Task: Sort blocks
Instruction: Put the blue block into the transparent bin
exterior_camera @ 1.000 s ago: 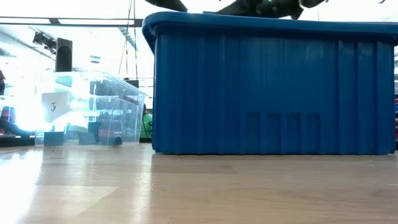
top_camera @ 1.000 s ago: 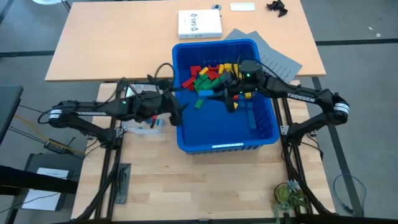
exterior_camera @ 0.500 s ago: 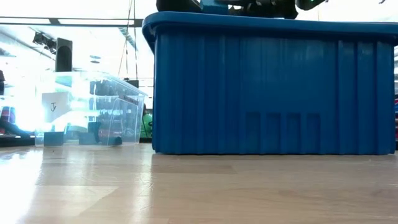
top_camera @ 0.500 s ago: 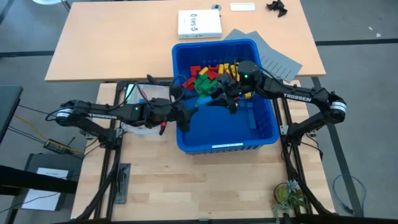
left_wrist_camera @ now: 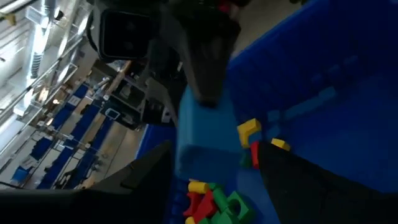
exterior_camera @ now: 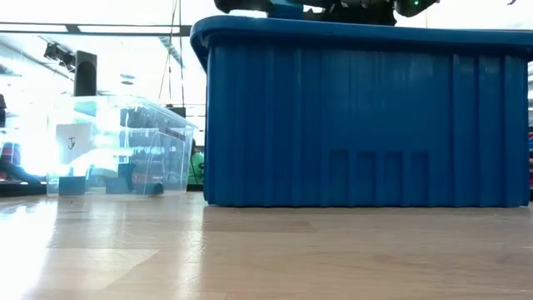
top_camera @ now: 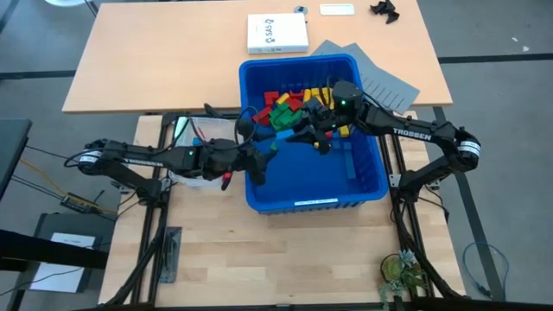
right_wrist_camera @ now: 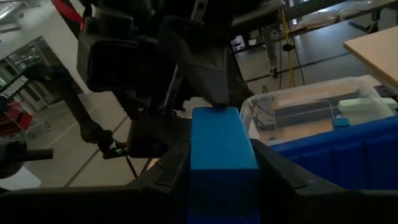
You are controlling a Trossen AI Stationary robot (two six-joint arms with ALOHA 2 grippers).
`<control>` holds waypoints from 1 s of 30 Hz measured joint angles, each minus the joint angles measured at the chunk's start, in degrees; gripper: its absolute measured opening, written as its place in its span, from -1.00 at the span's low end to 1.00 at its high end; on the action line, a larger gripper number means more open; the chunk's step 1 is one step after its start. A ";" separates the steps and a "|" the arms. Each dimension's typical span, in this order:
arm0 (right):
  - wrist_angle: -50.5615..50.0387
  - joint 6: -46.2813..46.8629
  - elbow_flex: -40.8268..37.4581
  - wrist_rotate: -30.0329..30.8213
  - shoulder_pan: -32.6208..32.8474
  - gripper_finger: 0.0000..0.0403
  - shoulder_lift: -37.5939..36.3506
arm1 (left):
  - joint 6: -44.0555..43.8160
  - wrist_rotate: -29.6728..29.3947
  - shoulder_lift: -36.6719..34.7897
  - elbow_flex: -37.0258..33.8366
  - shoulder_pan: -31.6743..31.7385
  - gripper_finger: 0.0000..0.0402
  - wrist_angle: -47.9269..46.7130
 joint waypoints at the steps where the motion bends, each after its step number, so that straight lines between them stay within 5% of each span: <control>1: 0.00 -0.01 -0.01 0.03 0.44 -0.37 0.01 | 0.02 -0.01 0.16 0.04 0.09 0.21 0.34; 7: 1.48 0.45 0.01 0.86 2.10 -0.37 0.01 | 1.24 1.75 0.94 -0.05 0.15 0.17 3.73; 14: 3.10 3.66 -0.03 1.05 3.10 -0.37 -0.02 | 3.08 1.57 1.48 -0.03 -0.04 -0.22 6.21; 20: 4.04 4.27 0.01 3.18 3.14 -0.35 -0.23 | 4.14 0.58 1.51 -0.16 -0.31 -0.22 8.12; 30: 10.31 -3.91 1.67 6.60 -3.68 0.72 -4.25 | -9.10 -12.19 0.47 -0.03 -0.69 -0.32 6.25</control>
